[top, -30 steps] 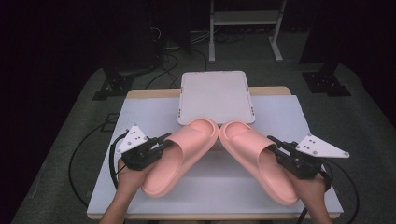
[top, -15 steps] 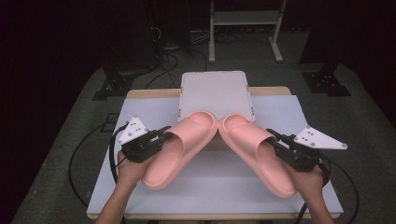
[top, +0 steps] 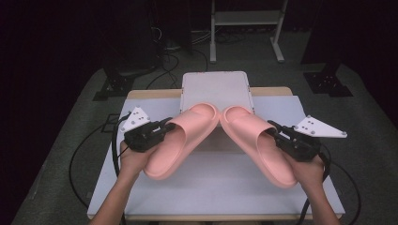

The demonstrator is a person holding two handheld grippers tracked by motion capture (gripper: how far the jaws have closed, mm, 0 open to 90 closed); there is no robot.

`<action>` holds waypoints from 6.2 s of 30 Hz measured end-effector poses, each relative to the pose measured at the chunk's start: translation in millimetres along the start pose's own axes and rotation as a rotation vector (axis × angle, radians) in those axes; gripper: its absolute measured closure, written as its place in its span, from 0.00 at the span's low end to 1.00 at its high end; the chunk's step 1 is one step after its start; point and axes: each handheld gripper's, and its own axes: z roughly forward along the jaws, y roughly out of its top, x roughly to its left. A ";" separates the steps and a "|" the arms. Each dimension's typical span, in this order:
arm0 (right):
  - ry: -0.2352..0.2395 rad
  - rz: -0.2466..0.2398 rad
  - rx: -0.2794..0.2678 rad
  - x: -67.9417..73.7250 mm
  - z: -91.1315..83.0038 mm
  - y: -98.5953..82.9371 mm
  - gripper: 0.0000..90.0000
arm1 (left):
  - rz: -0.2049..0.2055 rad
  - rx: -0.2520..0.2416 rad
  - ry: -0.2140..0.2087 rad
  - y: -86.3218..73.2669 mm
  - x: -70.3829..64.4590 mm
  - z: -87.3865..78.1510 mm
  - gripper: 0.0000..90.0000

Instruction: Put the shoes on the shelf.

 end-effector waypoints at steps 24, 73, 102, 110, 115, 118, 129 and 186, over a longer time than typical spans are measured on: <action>-0.026 0.020 0.022 -15.9 32.7 16.6 0.87 | -0.028 0.015 0.043 15.4 22.3 21.0 0.86; -0.109 0.077 0.047 -43.2 79.2 36.8 0.84 | -0.107 0.061 0.070 37.7 49.7 69.9 0.82; -0.125 0.117 0.034 -37.8 95.1 44.3 0.80 | -0.142 0.063 0.087 42.1 51.1 82.4 0.79; -0.129 0.131 0.027 -33.7 100.2 46.5 0.78 | -0.149 0.060 0.098 42.2 51.4 84.1 0.78; -0.133 0.141 0.025 -32.5 102.8 47.3 0.77 | -0.150 0.061 0.102 42.3 52.1 85.2 0.78; -0.135 0.149 0.027 -32.3 104.4 47.4 0.77 | -0.156 0.061 0.102 42.2 52.5 86.5 0.77; -0.144 0.165 0.027 -30.7 110.5 48.6 0.75 | -0.160 0.068 0.109 44.4 52.7 91.2 0.77; -0.283 0.236 0.073 -32.5 149.4 56.7 0.76 | -0.236 0.069 0.104 43.9 64.8 112.6 0.73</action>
